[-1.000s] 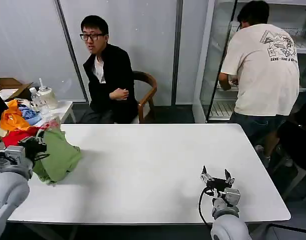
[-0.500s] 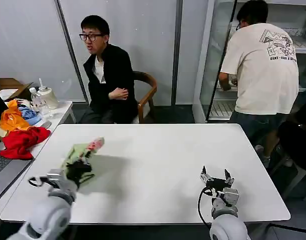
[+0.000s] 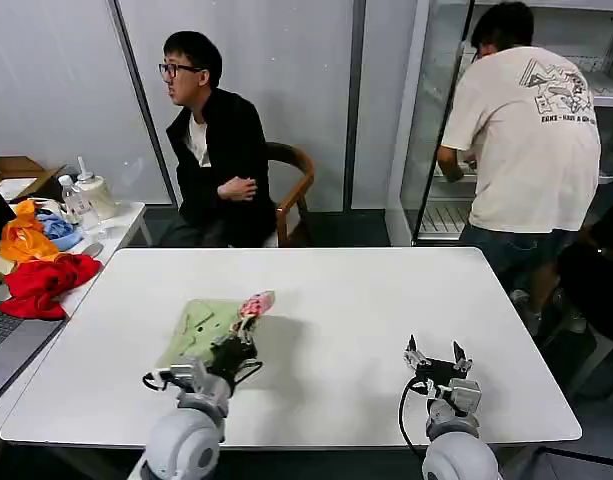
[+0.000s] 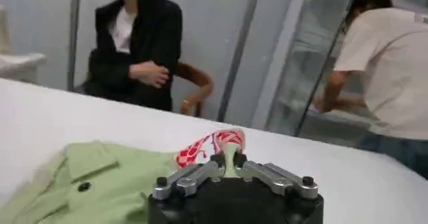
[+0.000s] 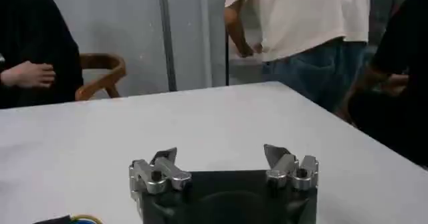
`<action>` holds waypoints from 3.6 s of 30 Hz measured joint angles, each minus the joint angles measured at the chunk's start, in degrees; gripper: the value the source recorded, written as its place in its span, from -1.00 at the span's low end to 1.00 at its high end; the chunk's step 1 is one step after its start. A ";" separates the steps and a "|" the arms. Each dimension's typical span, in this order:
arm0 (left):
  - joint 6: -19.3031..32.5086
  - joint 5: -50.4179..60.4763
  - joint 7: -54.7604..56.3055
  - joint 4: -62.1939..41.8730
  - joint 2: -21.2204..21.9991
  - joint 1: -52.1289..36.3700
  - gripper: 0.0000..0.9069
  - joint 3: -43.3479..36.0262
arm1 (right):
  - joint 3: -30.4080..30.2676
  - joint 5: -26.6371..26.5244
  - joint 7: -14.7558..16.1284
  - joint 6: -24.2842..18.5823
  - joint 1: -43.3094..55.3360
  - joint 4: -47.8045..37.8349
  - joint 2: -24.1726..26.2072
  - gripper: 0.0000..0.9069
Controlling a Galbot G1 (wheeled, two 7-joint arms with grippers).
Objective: Fold and organize the clothes.
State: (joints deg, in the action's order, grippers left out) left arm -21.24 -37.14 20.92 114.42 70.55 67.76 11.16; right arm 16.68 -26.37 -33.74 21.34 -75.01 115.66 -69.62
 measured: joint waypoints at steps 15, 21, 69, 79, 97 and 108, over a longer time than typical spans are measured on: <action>0.46 1.60 -0.28 -4.76 8.44 -2.64 -0.98 -4.08 | 0.26 0.36 -0.07 0.23 0.02 0.36 -0.18 1.00; 0.63 2.39 -0.48 -6.20 10.50 -2.94 1.00 -5.59 | 0.14 0.74 -0.13 0.46 0.05 0.43 -0.34 1.00; -5.49 3.41 3.84 3.57 -10.45 -3.64 1.00 7.86 | -1.05 -3.34 0.38 7.93 10.38 0.90 2.54 1.00; -8.34 0.24 4.99 4.97 -15.65 -2.43 1.00 15.82 | -1.34 -6.25 1.44 10.26 15.80 1.95 4.65 1.00; -9.46 -3.51 5.55 3.55 -17.11 -0.03 1.00 22.52 | -2.01 -9.03 1.47 11.42 18.66 2.47 6.40 1.00; -9.47 -4.16 5.55 2.05 -17.06 0.67 1.00 23.37 | -1.94 -10.16 1.20 11.59 18.29 1.74 6.58 1.00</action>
State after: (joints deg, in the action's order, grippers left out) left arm -30.71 -41.30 26.46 116.47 53.48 68.43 34.53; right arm 14.74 -36.52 -32.53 32.93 -56.72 117.41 -63.04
